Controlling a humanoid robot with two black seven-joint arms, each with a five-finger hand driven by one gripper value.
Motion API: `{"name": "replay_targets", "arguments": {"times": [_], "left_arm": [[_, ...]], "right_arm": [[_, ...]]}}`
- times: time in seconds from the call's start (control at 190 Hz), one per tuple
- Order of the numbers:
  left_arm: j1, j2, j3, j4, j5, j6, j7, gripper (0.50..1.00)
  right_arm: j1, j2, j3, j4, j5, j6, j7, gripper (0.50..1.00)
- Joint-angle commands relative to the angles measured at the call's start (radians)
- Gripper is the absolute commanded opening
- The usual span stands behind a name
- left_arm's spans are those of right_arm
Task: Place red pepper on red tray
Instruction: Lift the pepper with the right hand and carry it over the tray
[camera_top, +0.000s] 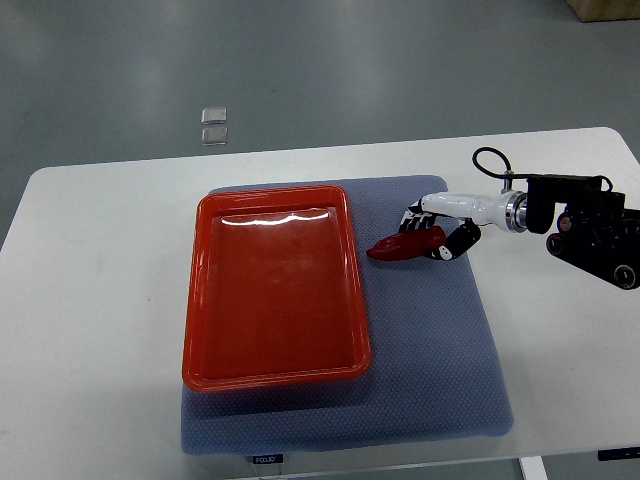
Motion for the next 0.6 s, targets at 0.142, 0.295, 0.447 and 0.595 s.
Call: {"name": "replay_targets", "arguments": {"times": [0.142,0.295,0.447,0.595], "left_arm": [[0.0,0.0,0.0,0.0,0.0,0.0,0.0,1.0],[0.0,0.0,0.0,0.0,0.0,0.0,0.0,1.0],[0.002,0.0,0.0,0.0,0.0,0.0,0.0,1.0],[0.0,0.0,0.002,0.0,0.0,0.0,0.002,1.0]], "right_arm": [[0.0,0.017,-0.007,-0.013,-0.011,-0.024,0.001,0.574],[0.013,0.026,-0.001,-0.016,-0.01,-0.028,0.017,0.5],[0.06,0.011,0.013,-0.014,0.004,-0.027,0.023,0.5],[0.126,0.025,0.014,-0.013,0.012,-0.024,0.024,0.5]]}}
